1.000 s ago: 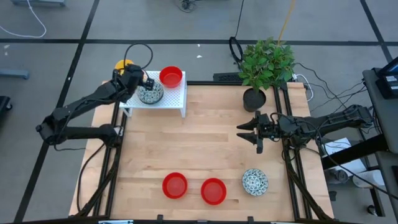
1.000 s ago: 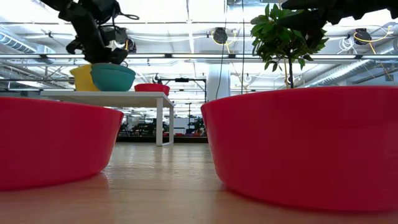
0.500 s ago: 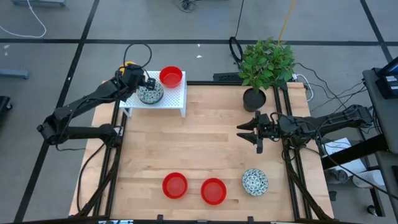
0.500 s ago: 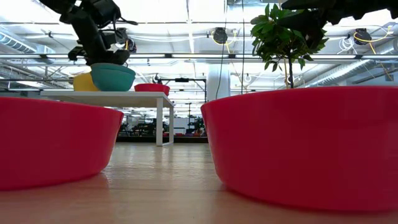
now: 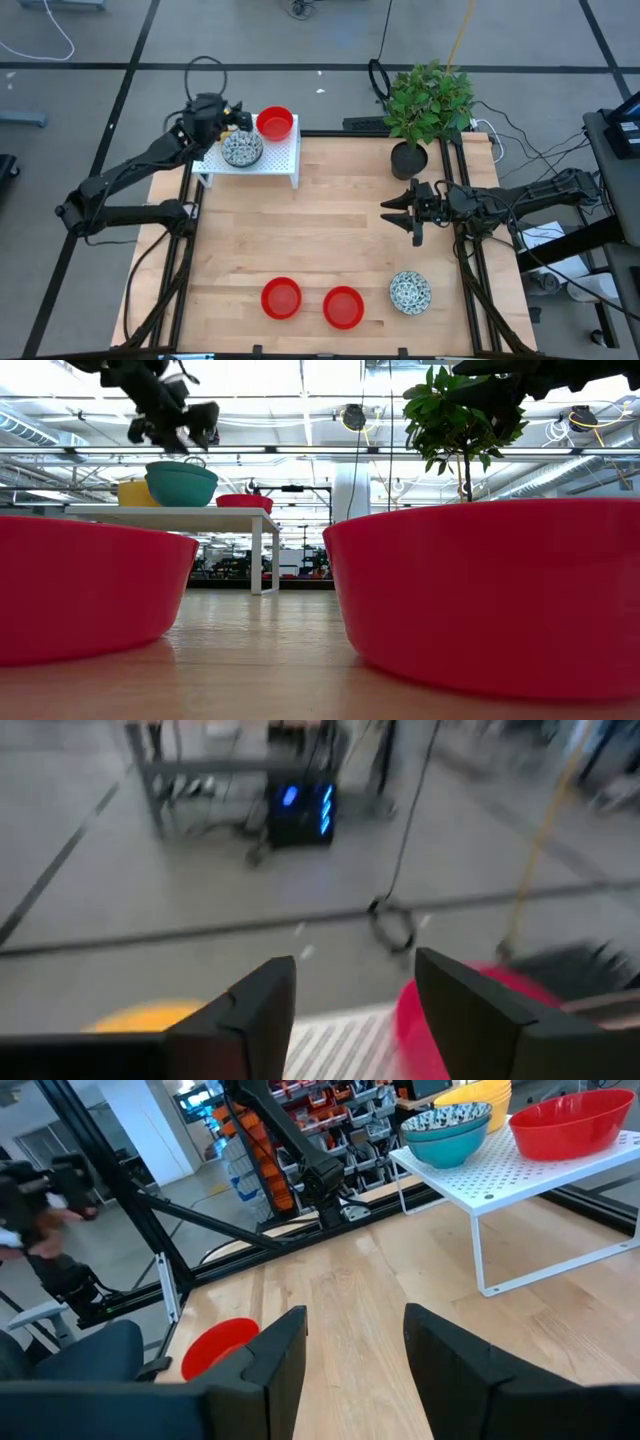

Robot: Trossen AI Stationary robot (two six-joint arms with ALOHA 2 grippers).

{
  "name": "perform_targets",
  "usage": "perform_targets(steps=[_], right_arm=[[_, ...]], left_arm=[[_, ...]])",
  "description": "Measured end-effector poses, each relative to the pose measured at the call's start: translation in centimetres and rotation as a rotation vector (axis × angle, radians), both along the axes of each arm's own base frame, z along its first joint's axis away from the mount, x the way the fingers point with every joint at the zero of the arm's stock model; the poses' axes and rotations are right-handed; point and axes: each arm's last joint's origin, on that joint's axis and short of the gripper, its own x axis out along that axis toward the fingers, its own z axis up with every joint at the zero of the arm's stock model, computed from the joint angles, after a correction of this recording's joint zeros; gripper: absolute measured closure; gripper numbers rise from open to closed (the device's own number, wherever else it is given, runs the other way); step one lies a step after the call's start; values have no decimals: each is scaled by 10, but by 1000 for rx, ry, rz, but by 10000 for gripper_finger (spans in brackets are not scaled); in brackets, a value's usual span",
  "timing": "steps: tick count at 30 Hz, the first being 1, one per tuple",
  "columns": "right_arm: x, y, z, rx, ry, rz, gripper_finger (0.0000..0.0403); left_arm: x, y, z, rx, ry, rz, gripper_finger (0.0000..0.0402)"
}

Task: Pick & Place Mini bowls
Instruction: Stack the red bowl on top of the red bowl on the shelf

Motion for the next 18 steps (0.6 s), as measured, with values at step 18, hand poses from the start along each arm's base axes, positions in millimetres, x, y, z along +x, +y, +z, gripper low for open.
perform_targets(steps=[18], right_arm=[[0, 0, -1, -100, 11, 12, 248]], left_arm=[[49, -97, 15, -405, -413, -1058, 201]])
